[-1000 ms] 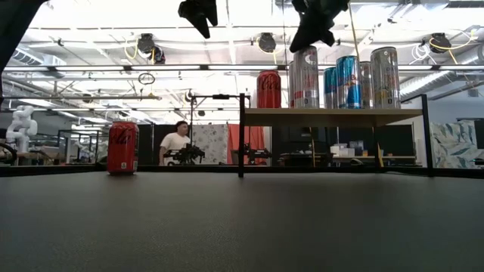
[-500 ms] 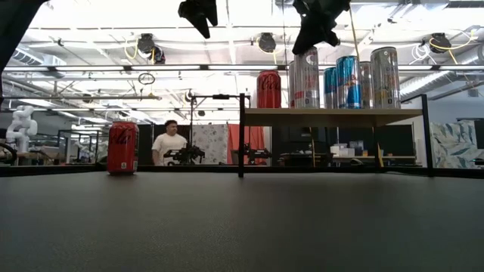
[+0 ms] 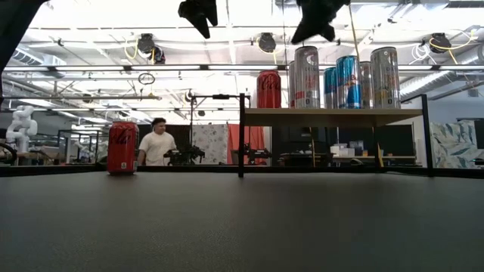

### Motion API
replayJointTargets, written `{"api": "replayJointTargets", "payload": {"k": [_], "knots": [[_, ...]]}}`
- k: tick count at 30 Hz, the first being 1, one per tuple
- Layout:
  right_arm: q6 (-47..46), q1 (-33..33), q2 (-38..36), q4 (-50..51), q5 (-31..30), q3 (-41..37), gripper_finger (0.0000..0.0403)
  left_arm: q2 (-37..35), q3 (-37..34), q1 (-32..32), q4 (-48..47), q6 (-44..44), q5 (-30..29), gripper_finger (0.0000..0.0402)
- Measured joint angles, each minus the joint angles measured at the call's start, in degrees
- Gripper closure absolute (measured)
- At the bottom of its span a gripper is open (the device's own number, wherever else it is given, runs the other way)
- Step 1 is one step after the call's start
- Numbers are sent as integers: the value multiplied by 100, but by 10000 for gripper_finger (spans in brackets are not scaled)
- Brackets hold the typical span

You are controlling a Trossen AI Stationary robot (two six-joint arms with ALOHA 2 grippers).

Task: Place canned beverage on shelf
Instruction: Put the red soda can on the shelf aligned with the other red soda can

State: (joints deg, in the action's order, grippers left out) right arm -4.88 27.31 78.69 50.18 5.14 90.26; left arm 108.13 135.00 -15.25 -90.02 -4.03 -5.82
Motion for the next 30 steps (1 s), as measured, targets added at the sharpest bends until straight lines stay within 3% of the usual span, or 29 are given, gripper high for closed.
{"api": "replayJointTargets", "payload": {"k": [5,10,19,30], "knots": [[166,-42,-144,224,714,564,403,-1,0,0,0,0,0,91],[496,-44,-405,631,676,1057,403,8,0,34,0,-8,-40,91],[1055,-42,-951,1789,661,1071,403,-82,0,264,0,30,-59,91],[982,-41,-1231,2253,541,1069,403,-82,0,281,0,-5,-105,91]]}}
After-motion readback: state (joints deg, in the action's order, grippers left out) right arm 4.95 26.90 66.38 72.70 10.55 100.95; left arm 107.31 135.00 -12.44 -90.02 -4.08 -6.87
